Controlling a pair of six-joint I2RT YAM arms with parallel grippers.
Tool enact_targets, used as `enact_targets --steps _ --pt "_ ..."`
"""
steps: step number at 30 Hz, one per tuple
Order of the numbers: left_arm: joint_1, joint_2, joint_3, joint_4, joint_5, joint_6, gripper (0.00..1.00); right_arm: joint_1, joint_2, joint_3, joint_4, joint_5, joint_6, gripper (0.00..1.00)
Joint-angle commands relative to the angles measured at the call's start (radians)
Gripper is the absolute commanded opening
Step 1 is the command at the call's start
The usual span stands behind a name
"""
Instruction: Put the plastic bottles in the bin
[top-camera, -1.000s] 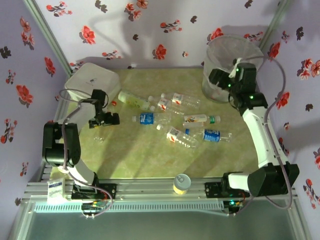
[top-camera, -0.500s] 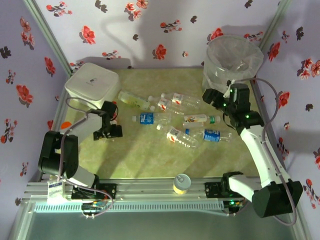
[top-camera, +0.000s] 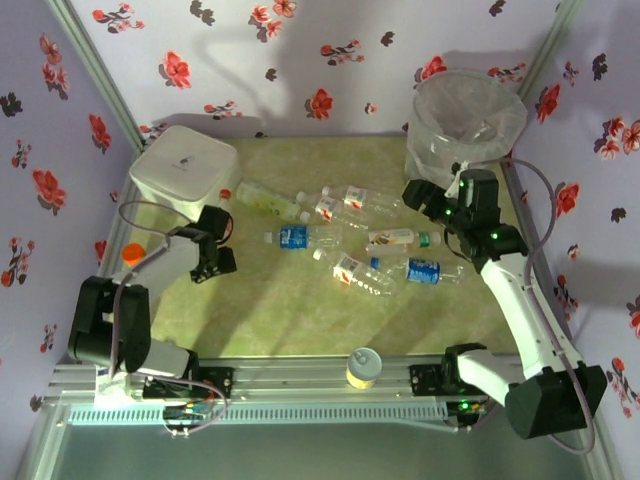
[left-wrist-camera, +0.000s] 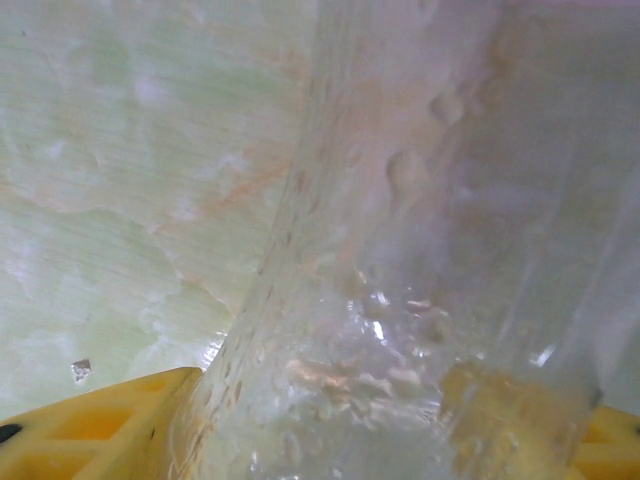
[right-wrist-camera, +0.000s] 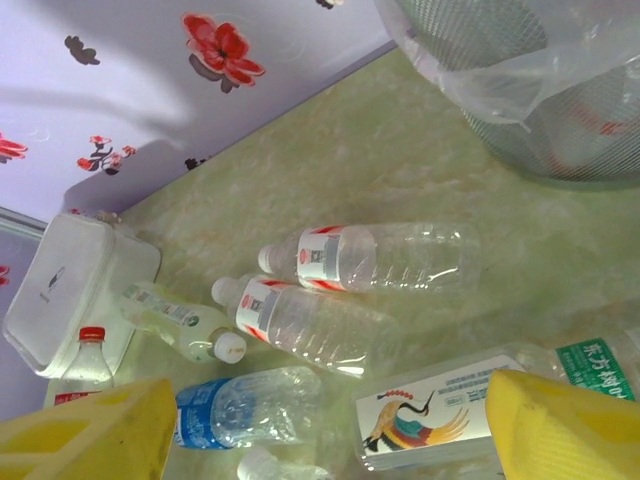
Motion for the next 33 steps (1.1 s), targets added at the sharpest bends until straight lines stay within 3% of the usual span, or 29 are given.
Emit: enact_targets --steps 1,6,12,16,21,29,31,33 --pt "-0.038 -0.097 0.069 -0.041 0.038 0.005 0.63 0.042 0.015 0.047 0.047 -0.063 0.025 0.81" --pt "-0.130 -0.188 0.127 0.102 0.308 0.036 0.67 0.166 0.141 0.158 0.178 -0.206 0.057 0.82" --pt "-0.276 -0.153 0.152 0.304 0.440 0.033 0.66 0.215 0.268 0.215 0.336 -0.316 0.160 0.88" --pt "-0.316 -0.120 0.152 0.377 0.466 0.052 0.67 0.218 0.332 0.263 0.292 -0.333 0.169 0.99" --pt "-0.341 -0.086 0.158 0.444 0.524 0.074 0.66 0.218 0.384 0.264 0.317 -0.352 0.173 0.99" --pt "-0.384 -0.041 0.209 0.375 0.534 0.153 0.66 0.250 0.462 0.276 0.423 -0.420 0.237 0.99" --pt "-0.387 -0.044 0.210 0.376 0.537 0.160 0.66 0.252 0.479 0.282 0.419 -0.417 0.238 0.97" --pt "-0.388 -0.049 0.210 0.374 0.549 0.170 0.66 0.254 0.494 0.298 0.388 -0.405 0.222 0.89"
